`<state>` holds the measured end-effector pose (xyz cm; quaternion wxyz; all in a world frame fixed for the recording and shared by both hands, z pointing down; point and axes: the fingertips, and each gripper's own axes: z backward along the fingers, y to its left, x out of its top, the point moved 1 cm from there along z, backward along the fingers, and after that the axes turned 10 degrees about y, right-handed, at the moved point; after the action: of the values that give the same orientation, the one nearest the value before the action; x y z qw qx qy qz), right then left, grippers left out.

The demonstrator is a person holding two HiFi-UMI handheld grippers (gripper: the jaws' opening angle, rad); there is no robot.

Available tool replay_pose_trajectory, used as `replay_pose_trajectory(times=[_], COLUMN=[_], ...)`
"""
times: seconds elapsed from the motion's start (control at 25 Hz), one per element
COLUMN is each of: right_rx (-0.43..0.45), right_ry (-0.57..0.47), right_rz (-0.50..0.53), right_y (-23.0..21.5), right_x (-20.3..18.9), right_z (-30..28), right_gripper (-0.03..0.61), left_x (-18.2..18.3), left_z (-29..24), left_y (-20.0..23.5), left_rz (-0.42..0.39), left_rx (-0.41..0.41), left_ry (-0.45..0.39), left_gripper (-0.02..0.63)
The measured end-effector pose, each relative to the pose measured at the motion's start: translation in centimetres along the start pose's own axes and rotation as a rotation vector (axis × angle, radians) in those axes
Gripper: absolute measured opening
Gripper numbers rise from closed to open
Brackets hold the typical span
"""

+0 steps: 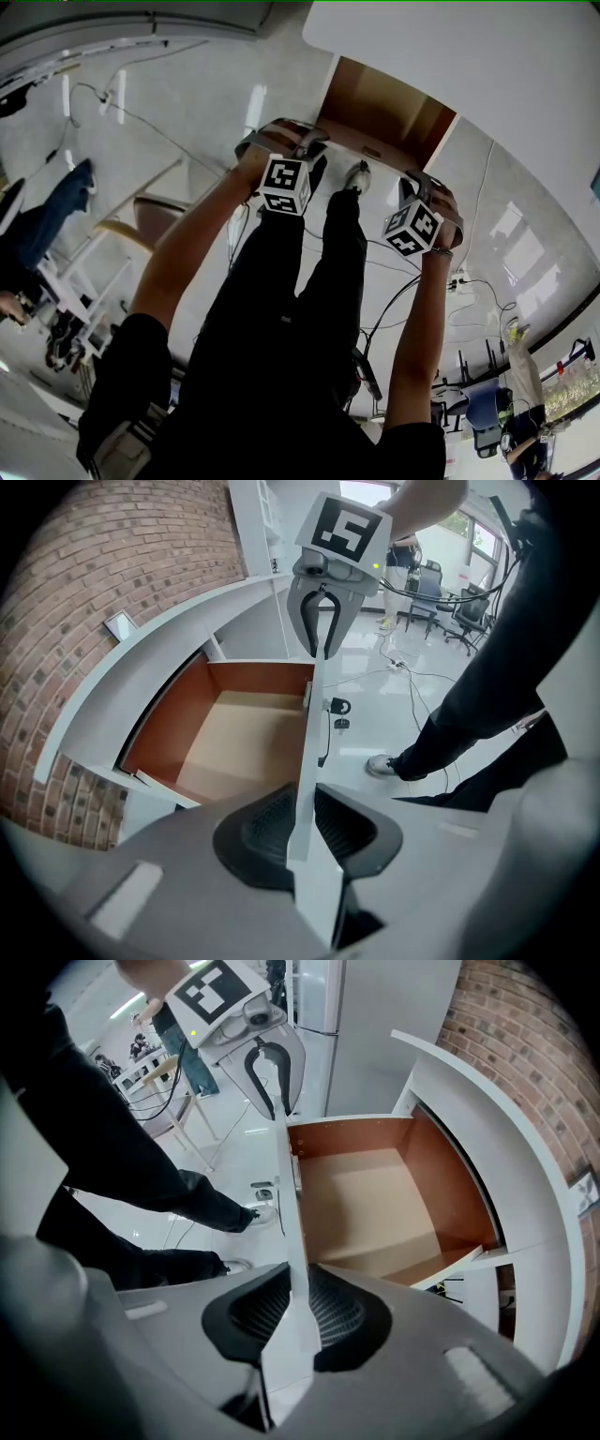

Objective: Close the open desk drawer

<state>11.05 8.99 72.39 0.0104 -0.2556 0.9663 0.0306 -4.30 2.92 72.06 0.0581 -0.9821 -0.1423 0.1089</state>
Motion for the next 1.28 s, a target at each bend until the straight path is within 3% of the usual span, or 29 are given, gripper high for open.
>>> replay_pose_trajectory(times=[0.64,1.28], right_rx=[0.064,-0.016], right_ry=[0.006,-0.006], right_rz=[0.015,-0.034], right_y=[-1.9,-7.6], right_x=[0.6,1.9], right_z=[2.8,2.9], right_gripper=[0.063,0.066], left_x=[0.7,0.8], left_z=[2.9,2.6], left_y=[2.5,8.5], left_rz=[0.013,0.074], left_rx=[-0.051,0.043], left_ry=[-0.002,0.007], left_gripper=[0.080,0.086])
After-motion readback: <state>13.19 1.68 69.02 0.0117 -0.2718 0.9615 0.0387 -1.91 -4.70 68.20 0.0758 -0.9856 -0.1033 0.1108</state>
